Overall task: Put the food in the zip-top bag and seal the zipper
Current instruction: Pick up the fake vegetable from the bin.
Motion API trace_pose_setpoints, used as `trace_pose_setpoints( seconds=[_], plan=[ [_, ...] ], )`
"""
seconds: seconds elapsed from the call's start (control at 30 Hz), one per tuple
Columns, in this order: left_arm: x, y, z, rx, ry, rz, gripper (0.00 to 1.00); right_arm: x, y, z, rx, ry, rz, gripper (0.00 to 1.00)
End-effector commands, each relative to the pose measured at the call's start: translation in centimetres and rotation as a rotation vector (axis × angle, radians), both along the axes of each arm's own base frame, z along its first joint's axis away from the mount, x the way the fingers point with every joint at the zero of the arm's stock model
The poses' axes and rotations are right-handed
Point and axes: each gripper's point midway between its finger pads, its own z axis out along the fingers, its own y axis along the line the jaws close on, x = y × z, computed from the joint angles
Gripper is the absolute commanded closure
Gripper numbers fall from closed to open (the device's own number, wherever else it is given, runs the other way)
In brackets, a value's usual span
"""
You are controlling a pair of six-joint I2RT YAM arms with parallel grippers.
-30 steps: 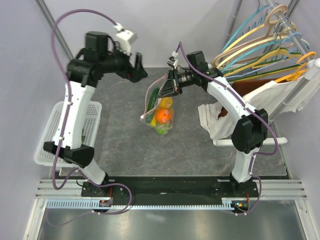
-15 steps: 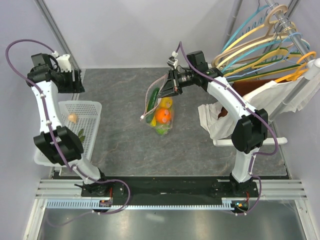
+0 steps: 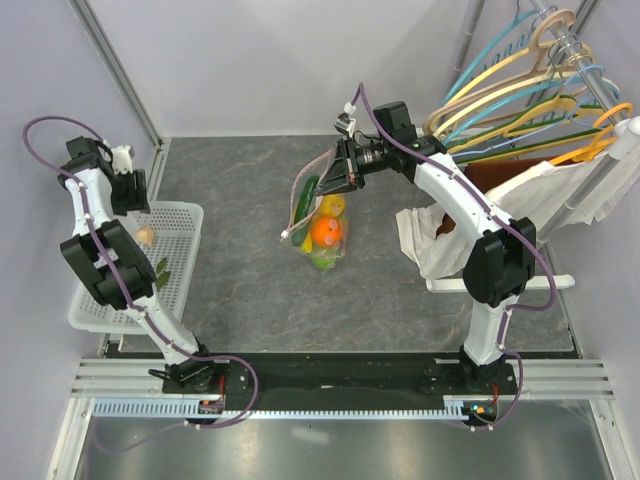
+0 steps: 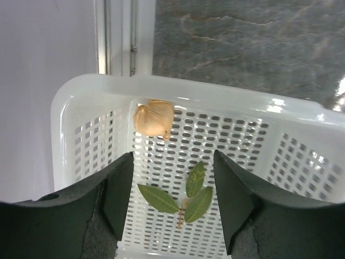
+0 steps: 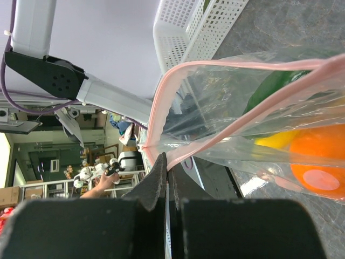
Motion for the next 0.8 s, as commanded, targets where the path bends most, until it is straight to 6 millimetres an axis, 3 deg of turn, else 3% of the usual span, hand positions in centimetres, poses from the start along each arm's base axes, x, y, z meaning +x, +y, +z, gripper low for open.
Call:
trace_pose_setpoints(
  seconds=[0.0,0.3,0.77],
  plan=[
    [0.8,2.1,-1.6,0.09,-0.029,0.036,0.34,-0.7,0.2,2.6,0.056,-0.064,0.033,1.0],
    [0.9,3.3,-3.8,0.159,-0.041,0.053,0.4,-0.6,0.1,2.6,0.056,-0.061,0.031,1.0],
    [0.5,2.8,-7.6,0.107,0.006,0.059,0.32,-0.5,0.2,2.2,0.051,-0.052,0.029,1.0]
  ],
)
